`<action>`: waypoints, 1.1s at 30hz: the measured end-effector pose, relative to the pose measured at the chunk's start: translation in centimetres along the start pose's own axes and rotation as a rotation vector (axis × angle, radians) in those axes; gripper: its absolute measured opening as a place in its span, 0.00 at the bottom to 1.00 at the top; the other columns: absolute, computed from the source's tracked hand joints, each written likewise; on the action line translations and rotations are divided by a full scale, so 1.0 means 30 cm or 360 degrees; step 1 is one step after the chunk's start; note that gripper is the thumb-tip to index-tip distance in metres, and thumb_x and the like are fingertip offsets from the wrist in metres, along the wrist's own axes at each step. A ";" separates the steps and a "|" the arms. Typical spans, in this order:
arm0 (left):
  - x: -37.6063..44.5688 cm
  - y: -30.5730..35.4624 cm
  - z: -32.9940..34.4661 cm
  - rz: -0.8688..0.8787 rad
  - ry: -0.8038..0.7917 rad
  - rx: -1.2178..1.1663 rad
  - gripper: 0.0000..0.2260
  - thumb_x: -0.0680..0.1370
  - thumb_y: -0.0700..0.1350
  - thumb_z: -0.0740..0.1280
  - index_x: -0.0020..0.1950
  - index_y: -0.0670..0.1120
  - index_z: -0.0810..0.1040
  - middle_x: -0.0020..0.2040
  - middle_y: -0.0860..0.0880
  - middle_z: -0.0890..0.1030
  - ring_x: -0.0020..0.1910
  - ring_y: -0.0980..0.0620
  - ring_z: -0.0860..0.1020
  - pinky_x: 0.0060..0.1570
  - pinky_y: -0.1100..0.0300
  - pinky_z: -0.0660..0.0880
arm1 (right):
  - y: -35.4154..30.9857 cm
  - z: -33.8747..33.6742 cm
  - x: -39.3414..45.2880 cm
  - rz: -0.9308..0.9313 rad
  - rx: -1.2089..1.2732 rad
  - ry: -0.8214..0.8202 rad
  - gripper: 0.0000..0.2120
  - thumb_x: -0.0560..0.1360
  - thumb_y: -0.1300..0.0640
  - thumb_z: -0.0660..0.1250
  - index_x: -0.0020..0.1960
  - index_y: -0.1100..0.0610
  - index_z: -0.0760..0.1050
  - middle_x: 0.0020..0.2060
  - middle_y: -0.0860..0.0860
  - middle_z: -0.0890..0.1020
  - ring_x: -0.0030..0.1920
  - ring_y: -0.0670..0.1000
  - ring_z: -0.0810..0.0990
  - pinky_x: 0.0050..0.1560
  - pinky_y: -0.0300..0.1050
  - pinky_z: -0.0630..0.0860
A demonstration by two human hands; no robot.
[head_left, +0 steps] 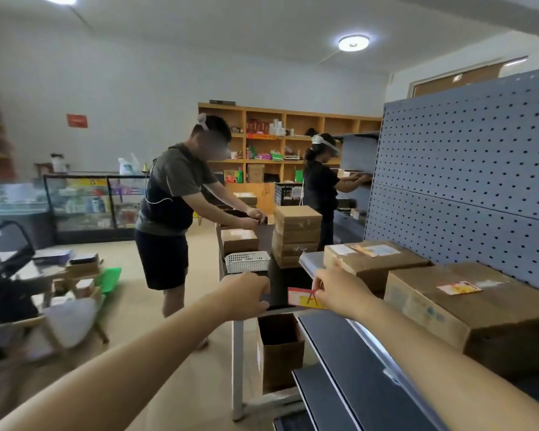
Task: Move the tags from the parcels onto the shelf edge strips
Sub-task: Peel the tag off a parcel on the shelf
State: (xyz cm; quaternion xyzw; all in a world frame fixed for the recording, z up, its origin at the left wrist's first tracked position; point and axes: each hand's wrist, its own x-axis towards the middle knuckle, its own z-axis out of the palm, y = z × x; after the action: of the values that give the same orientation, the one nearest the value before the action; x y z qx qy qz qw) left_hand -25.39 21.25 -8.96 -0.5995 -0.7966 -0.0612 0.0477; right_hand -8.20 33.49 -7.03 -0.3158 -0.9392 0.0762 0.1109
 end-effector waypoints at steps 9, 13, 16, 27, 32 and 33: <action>0.223 -0.284 0.085 -0.0005 -0.0022 -0.0054 0.13 0.77 0.53 0.65 0.59 0.50 0.75 0.52 0.50 0.80 0.47 0.51 0.78 0.42 0.60 0.73 | -0.072 0.119 0.297 0.0010 0.0059 -0.0098 0.05 0.76 0.57 0.62 0.51 0.51 0.74 0.46 0.52 0.79 0.46 0.50 0.77 0.48 0.49 0.79; 0.362 -0.415 0.104 0.0106 -0.0046 0.0008 0.13 0.76 0.54 0.65 0.58 0.51 0.75 0.52 0.50 0.80 0.48 0.50 0.78 0.42 0.59 0.73 | -0.098 0.160 0.417 0.0116 0.0054 -0.0104 0.07 0.76 0.58 0.62 0.53 0.51 0.74 0.47 0.52 0.79 0.46 0.50 0.77 0.46 0.47 0.77; 0.469 -0.495 0.113 0.0210 -0.0037 -0.0003 0.14 0.75 0.55 0.65 0.58 0.52 0.74 0.52 0.51 0.80 0.49 0.50 0.77 0.41 0.59 0.70 | -0.089 0.191 0.495 0.0228 0.0017 -0.0064 0.06 0.76 0.58 0.63 0.52 0.50 0.74 0.47 0.52 0.79 0.46 0.50 0.77 0.44 0.46 0.76; 0.841 -0.406 0.235 0.0675 -0.0203 -0.0078 0.14 0.76 0.53 0.65 0.60 0.52 0.74 0.56 0.50 0.79 0.53 0.49 0.78 0.49 0.55 0.75 | 0.157 0.255 0.629 0.0735 0.0058 0.0020 0.08 0.77 0.50 0.65 0.54 0.51 0.75 0.51 0.51 0.81 0.49 0.50 0.79 0.51 0.46 0.78; 1.028 -0.293 0.283 0.0867 -0.0169 -0.0041 0.14 0.77 0.50 0.63 0.61 0.51 0.74 0.60 0.50 0.79 0.58 0.47 0.77 0.54 0.55 0.72 | 0.296 0.255 0.685 0.0906 0.0167 0.0039 0.04 0.78 0.53 0.63 0.46 0.53 0.74 0.48 0.52 0.81 0.48 0.51 0.80 0.50 0.45 0.78; 1.059 -0.276 0.291 0.0900 -0.0181 -0.0024 0.14 0.77 0.50 0.63 0.61 0.51 0.74 0.60 0.50 0.79 0.58 0.46 0.77 0.55 0.55 0.72 | 0.315 0.257 0.691 0.0931 0.0182 0.0049 0.04 0.78 0.55 0.63 0.45 0.53 0.73 0.50 0.52 0.81 0.49 0.51 0.80 0.48 0.43 0.76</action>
State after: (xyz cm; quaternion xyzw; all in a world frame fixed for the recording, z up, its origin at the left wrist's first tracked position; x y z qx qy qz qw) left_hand -42.15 50.49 -13.16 -0.8006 -0.5988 -0.0179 0.0137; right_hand -20.80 53.03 -13.15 -0.5673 -0.8008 0.1528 0.1162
